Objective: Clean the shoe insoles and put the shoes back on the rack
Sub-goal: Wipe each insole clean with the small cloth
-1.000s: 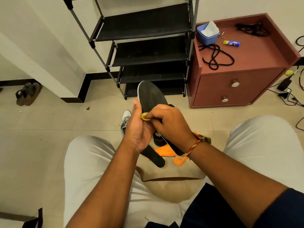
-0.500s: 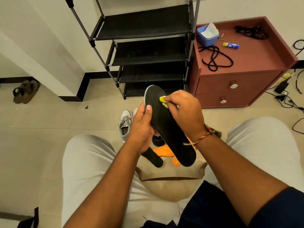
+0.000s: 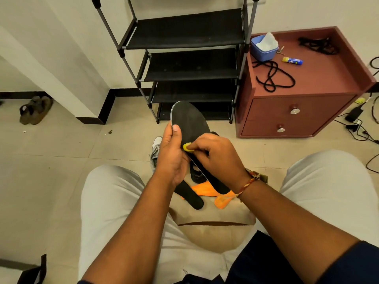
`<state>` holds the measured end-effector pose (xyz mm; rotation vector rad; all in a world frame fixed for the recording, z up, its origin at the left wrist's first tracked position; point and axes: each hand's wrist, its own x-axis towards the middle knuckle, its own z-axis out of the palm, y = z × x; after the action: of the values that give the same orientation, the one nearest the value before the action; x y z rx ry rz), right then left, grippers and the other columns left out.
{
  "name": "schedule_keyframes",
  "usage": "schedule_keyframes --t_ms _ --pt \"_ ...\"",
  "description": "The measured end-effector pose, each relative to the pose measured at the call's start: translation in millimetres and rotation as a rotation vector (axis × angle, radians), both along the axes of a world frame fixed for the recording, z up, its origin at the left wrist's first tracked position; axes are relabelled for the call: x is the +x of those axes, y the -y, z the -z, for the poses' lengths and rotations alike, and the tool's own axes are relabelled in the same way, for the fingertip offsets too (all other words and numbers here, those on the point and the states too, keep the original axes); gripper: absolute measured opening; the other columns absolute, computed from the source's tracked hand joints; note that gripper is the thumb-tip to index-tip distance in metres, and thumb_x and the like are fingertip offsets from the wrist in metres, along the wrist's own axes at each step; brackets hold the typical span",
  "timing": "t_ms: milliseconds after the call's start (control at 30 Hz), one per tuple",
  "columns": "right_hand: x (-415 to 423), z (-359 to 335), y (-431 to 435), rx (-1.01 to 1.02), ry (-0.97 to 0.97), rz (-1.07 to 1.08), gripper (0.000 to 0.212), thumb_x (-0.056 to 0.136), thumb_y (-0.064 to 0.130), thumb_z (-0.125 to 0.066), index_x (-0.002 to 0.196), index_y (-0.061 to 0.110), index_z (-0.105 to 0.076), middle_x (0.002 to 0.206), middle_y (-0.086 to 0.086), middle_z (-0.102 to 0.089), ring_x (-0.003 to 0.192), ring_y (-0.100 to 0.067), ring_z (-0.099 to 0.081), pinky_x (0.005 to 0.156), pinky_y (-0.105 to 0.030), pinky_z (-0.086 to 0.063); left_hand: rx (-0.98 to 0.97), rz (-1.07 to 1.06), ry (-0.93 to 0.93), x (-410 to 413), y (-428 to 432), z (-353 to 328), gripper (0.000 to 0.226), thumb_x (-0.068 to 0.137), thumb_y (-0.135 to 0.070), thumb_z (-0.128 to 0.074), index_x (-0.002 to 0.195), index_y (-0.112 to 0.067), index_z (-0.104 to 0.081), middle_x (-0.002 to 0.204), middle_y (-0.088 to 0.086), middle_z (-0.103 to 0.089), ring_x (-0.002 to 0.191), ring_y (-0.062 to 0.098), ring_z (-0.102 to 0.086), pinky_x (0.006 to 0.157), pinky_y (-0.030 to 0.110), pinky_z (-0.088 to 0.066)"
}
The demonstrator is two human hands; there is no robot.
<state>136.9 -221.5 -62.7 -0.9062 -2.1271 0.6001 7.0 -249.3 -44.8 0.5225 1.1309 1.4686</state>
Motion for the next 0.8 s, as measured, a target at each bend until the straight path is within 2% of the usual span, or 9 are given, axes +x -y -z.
schedule_keyframes --t_ms 67,167,300,433,500,567,667,800 --pt "-0.9 1.3 -2.1 0.026 0.043 -0.005 0.010 0.091 0.012 -0.067 0.096 0.012 -0.076 0.092 -0.002 -0.071 0.087 -0.014 -0.063 0.082 -0.019 -0.047 0.002 -0.025 0.006 -1.0 -1.0 -1.3 0.031 0.111 -0.028 -0.033 0.131 -0.023 -0.055 0.115 -0.002 -0.076 0.110 0.018 -0.071 0.089 0.033 -0.059" --pt "8.1 0.4 -14.2 0.094 0.079 0.149 0.011 0.092 0.013 -0.066 0.098 0.009 -0.074 0.094 -0.005 -0.069 0.090 -0.020 -0.062 0.081 -0.031 -0.052 0.000 0.023 -0.016 3.3 1.5 -0.7 0.030 0.111 -0.027 -0.033 0.130 -0.021 -0.055 0.115 -0.001 -0.075 0.111 0.018 -0.070 0.088 0.034 -0.059" --pt "16.1 -1.9 -20.2 0.125 0.039 0.277 0.010 0.091 0.014 -0.068 0.099 0.009 -0.074 0.093 -0.005 -0.068 0.088 -0.019 -0.062 0.075 -0.028 -0.050 -0.016 0.038 -0.040 5.2 3.6 2.1 0.032 0.110 -0.030 -0.035 0.132 -0.021 -0.056 0.120 0.001 -0.073 0.116 0.020 -0.068 0.089 0.037 -0.058" --pt "11.1 8.3 -18.9 -0.048 0.114 0.193 0.010 0.089 0.015 -0.070 0.097 0.014 -0.074 0.092 -0.004 -0.067 0.085 -0.020 -0.061 0.069 -0.034 -0.052 -0.029 -0.148 0.047 -0.5 -1.6 4.6 0.030 0.110 -0.032 -0.037 0.128 -0.022 -0.059 0.122 0.003 -0.072 0.116 0.023 -0.068 0.094 0.040 -0.058" --pt "12.9 16.0 -20.9 -0.167 0.175 0.135 0.010 0.088 0.018 -0.071 0.097 0.019 -0.075 0.095 -0.001 -0.068 0.087 -0.017 -0.061 0.073 -0.035 -0.053 -0.049 -0.276 0.126 -9.4 -5.8 7.2 0.031 0.109 -0.034 -0.038 0.130 -0.024 -0.059 0.127 0.003 -0.070 0.116 0.023 -0.068 0.096 0.043 -0.057" --pt "15.7 19.8 -22.2 -0.271 0.169 0.104 0.011 0.088 0.018 -0.072 0.097 0.022 -0.075 0.097 0.002 -0.069 0.089 -0.014 -0.060 0.076 -0.030 -0.053 -0.057 -0.359 0.198 -17.5 -8.8 10.6 0.030 0.109 -0.037 -0.041 0.129 -0.026 -0.060 0.129 0.003 -0.069 0.118 0.025 -0.066 0.100 0.049 -0.054" --pt "16.8 18.4 -23.1 -0.404 0.066 0.090 0.009 0.088 0.019 -0.073 0.095 0.024 -0.075 0.097 0.006 -0.069 0.090 -0.009 -0.061 0.076 -0.022 -0.050 -0.069 -0.417 0.276 -21.0 -9.7 13.3 0.031 0.108 -0.036 -0.044 0.131 -0.025 -0.060 0.127 0.003 -0.069 0.119 0.027 -0.066 0.099 0.052 -0.054" --pt "14.6 18.1 -23.2 -0.482 0.011 0.108 0.006 0.088 0.020 -0.073 0.093 0.023 -0.075 0.095 0.007 -0.070 0.089 -0.008 -0.062 0.074 -0.020 -0.049 -0.056 -0.365 0.297 -17.6 -8.7 9.6 0.038 0.106 -0.037 -0.046 0.138 -0.019 -0.056 0.124 0.005 -0.072 0.117 0.027 -0.068 0.097 0.047 -0.056"
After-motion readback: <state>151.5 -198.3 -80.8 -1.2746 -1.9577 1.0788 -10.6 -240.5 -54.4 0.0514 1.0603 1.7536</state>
